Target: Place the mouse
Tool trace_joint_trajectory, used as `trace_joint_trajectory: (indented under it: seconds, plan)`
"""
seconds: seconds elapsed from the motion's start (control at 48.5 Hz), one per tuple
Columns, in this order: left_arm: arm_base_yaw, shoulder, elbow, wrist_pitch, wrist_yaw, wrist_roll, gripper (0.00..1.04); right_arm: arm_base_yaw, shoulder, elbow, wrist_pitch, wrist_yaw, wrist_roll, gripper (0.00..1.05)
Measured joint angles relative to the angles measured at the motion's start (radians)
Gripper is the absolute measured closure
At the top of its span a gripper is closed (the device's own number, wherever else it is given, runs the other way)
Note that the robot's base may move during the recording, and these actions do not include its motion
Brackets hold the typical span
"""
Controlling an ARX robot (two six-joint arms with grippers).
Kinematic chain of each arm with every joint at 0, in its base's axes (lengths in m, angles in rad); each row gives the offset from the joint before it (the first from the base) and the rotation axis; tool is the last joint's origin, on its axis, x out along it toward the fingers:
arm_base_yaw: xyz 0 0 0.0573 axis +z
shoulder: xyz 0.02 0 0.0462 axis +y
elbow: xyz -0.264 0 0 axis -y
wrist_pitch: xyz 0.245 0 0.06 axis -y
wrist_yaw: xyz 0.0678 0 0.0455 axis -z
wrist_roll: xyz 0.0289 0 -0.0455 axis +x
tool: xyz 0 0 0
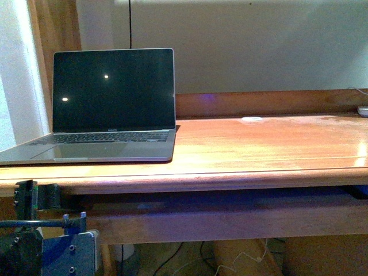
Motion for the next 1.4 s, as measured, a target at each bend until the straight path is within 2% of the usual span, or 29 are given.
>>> trace_joint_trajectory:
  seconds: [0.268,0.722,0.804,1.155,1.403]
  plan:
    - [-0.031,0.027,0.026,-0.033,-0.008,-0.061,0.08,0.0,0.0,0.0,0.0,0.0,0.0,0.07]
    - [-0.073,-0.071,0.074,-0.379,-0.007,-0.233,0.08,0.0,0.0,0.0,0.0,0.0,0.0,0.07]
    - [-0.088,-0.087,0.072,-0.404,0.0,-0.274,0.08,0.0,0.0,0.0,0.0,0.0,0.0,0.07]
    - [-0.237,-0.192,-0.016,-0.475,0.065,-0.451,0.08,0.0,0.0,0.0,0.0,0.0,0.0,0.07]
    - [-0.386,-0.307,-0.068,-0.539,0.071,-0.723,0.08,0.0,0.0,0.0,0.0,0.0,0.0,0.07]
